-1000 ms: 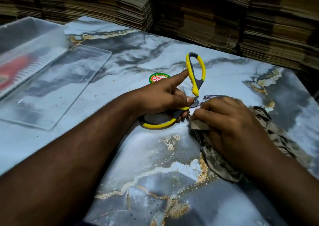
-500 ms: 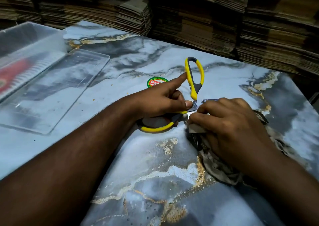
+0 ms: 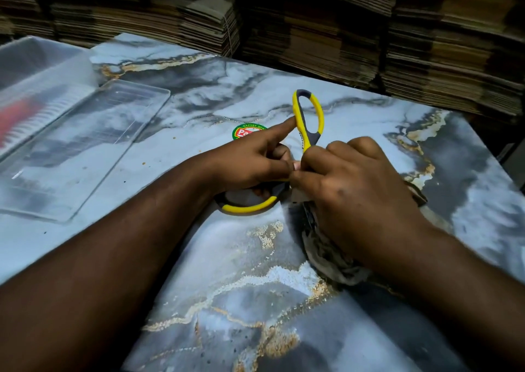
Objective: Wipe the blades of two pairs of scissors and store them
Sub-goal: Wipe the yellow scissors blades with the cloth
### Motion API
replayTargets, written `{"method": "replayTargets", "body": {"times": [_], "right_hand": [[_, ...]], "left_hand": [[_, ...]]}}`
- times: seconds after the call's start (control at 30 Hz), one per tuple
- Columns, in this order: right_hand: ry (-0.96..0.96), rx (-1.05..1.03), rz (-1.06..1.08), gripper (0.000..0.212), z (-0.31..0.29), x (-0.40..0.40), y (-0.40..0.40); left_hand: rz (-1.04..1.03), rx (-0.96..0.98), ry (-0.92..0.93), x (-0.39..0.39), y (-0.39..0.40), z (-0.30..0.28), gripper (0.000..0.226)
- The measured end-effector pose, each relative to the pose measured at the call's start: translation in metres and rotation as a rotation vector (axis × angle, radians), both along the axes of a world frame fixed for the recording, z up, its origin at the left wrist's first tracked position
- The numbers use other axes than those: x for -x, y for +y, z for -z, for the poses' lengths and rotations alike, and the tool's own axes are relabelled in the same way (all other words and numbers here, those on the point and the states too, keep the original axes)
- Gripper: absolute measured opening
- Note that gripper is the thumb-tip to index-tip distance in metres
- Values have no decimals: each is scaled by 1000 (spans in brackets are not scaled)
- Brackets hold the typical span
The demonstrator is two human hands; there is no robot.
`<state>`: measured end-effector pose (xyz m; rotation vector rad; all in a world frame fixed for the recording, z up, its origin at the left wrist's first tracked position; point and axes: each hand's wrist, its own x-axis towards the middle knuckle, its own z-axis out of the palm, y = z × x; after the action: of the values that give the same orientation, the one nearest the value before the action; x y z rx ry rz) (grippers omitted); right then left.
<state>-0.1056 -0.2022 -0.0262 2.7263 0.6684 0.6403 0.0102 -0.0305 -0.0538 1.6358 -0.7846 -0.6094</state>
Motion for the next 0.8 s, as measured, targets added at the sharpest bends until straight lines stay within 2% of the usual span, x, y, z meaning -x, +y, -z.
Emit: {"method": "replayTargets", "body": {"times": [0.2, 0.3, 0.37, 0.43, 0.53, 0.8], "right_hand": [[97, -116, -92, 31, 14, 14, -17], [169, -402, -91, 28, 12, 15, -43], [101, -631, -31, 26, 11, 17, -57], [-1, -738, 16, 29, 13, 20, -62], [-6, -714, -19, 31, 17, 22, -53], [105, -460, -143, 27, 29, 11, -42]], "left_hand": [[-22, 7, -5, 2, 2, -1, 84], [-17, 9, 13, 4, 1, -4, 86], [-14, 5, 27, 5, 2, -5, 88], [-14, -13, 34, 5, 1, -5, 89], [-12, -49, 34, 4, -1, -6, 89], [-13, -15, 71, 8, -2, -2, 86]]}}
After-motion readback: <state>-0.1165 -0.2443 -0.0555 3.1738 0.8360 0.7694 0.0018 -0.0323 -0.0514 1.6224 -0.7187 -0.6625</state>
